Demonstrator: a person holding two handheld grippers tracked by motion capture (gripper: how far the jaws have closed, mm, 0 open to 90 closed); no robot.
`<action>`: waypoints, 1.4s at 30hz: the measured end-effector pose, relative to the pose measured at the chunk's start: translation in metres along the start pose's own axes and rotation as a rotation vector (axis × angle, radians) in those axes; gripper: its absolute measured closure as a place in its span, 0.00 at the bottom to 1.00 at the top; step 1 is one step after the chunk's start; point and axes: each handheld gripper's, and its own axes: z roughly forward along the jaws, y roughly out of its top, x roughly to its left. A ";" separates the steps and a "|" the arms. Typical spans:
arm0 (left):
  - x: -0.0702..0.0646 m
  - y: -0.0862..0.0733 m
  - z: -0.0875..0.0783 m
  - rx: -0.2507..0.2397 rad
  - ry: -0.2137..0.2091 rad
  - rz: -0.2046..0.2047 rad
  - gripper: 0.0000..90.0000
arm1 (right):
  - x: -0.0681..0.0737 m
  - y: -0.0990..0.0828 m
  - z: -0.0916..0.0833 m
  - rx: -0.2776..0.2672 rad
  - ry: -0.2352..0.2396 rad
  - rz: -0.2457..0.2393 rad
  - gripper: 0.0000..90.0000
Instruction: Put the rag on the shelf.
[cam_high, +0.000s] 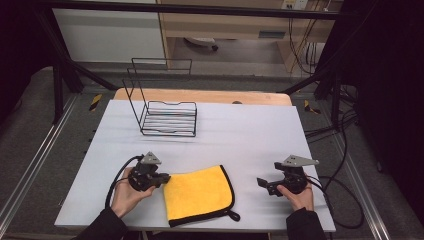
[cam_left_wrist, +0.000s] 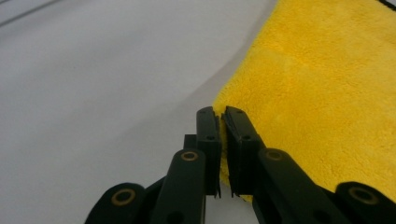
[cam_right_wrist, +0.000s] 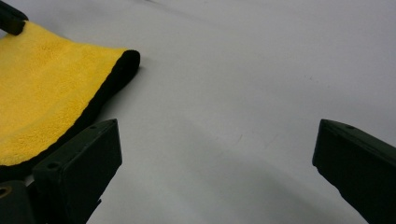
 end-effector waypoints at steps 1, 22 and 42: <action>0.002 0.003 0.002 0.006 0.007 0.005 0.94 | 0.000 0.000 0.000 0.002 -0.002 -0.005 0.02; 0.024 0.057 0.053 -0.035 0.084 0.014 0.93 | 0.012 0.007 0.012 0.010 0.001 -0.035 0.03; 0.007 -0.019 -0.019 -0.136 0.046 -0.083 0.41 | 0.054 0.054 0.086 0.092 0.044 -0.142 0.26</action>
